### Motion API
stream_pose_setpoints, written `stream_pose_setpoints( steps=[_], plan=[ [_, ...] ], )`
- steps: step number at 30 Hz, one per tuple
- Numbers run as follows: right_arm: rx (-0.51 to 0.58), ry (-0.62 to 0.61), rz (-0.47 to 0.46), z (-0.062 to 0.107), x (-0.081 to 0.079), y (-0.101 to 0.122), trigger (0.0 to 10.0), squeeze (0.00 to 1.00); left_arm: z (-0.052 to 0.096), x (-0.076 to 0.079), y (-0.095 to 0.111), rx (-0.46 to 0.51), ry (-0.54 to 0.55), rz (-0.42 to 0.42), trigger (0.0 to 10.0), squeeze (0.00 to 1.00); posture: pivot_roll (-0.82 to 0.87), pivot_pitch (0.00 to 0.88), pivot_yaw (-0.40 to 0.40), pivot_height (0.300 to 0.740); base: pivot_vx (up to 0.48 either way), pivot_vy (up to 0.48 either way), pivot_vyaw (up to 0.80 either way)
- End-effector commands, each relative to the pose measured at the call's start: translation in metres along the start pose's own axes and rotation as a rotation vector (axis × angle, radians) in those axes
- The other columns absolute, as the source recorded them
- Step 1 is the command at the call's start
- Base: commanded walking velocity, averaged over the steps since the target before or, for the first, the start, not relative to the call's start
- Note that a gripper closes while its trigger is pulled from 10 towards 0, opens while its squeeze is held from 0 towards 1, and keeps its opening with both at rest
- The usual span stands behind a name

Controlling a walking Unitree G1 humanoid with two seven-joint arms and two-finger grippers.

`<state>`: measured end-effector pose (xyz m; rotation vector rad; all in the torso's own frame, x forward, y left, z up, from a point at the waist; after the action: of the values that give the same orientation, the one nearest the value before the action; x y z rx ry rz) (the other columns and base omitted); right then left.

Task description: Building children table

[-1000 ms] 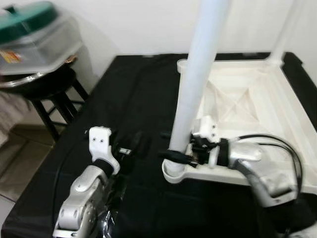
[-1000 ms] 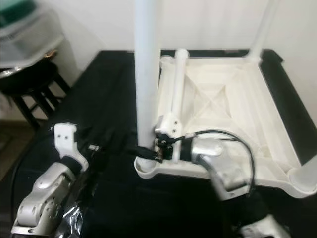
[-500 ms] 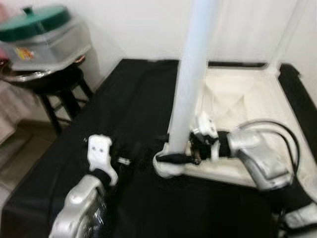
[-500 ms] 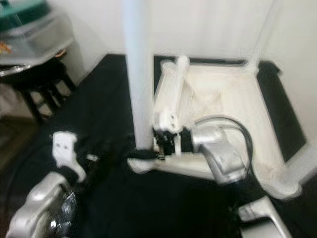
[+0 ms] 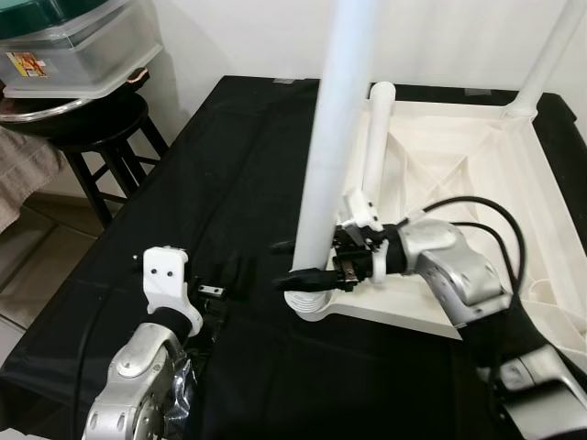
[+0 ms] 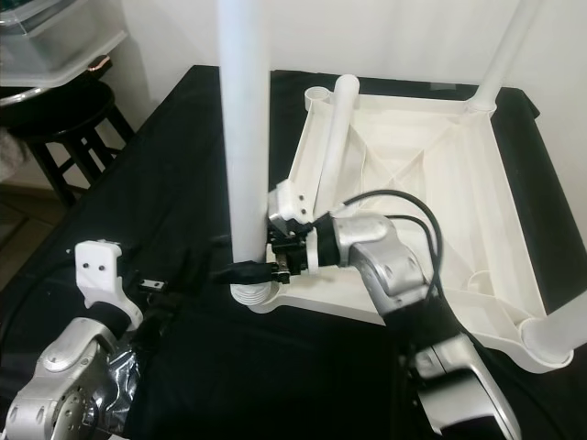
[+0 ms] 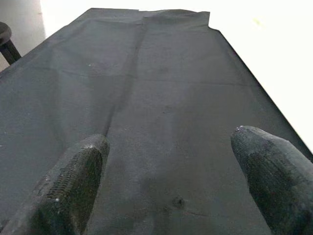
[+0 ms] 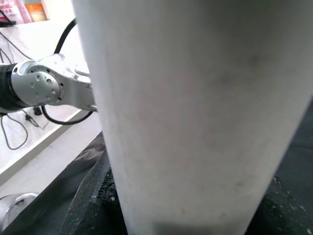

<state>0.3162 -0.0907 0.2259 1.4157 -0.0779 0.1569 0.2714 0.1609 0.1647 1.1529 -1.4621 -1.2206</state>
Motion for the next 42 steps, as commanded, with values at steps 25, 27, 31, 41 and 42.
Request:
stream_pose_setpoints(
  steps=[25, 27, 31, 41, 42],
  plan=[
    [-0.012, 0.141, -0.087, 0.01, 0.023, 0.011, 10.0, 0.0, 0.023, -0.003, 0.001, -0.05, 0.052, -0.023, 10.0, 0.0, 0.09, 0.307, 0.014, 0.74, 0.0, 0.0, 0.0],
    [-0.02, 0.165, -0.097, 0.008, 0.022, 0.009, 10.0, 0.0, 0.024, -0.003, 0.002, -0.051, 0.052, -0.024, 10.0, 0.0, 0.09, 0.314, 0.013, 0.74, 0.0, 0.0, 0.0],
    [-0.067, 0.203, -0.094, 0.003, 0.019, 0.003, 10.0, 0.0, 0.026, -0.003, 0.003, -0.052, 0.056, -0.024, 10.0, 0.0, 0.1, 0.324, 0.012, 0.74, 0.0, 0.0, 0.0],
    [-0.157, 0.175, 0.016, 0.001, 0.028, 0.006, 10.0, 0.0, 0.031, -0.001, 0.005, -0.056, 0.066, -0.021, 10.0, 0.0, 0.1, 0.345, 0.002, 0.74, 0.0, 0.0, 0.0],
    [-0.173, 0.178, 0.038, 0.002, 0.029, 0.009, 10.0, 0.0, 0.031, -0.002, 0.006, -0.057, 0.069, -0.02, 10.0, 0.0, 0.1, 0.347, 0.002, 0.74, 0.0, 0.0, 0.0]
  ],
)
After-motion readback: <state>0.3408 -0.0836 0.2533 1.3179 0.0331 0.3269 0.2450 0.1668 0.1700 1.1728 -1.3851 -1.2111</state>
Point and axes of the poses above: a point about 5 cm out from each wrist's last joint towards the gripper, its own z axis pointing back from the gripper into the wrist, its own y axis along the axis of the wrist's last joint, x = y × z, the point moved 1 cm from there along -z, pointing out of the wrist towards the gripper, and after that the axes turned 1 degree about -z, right-handed, at the moved point
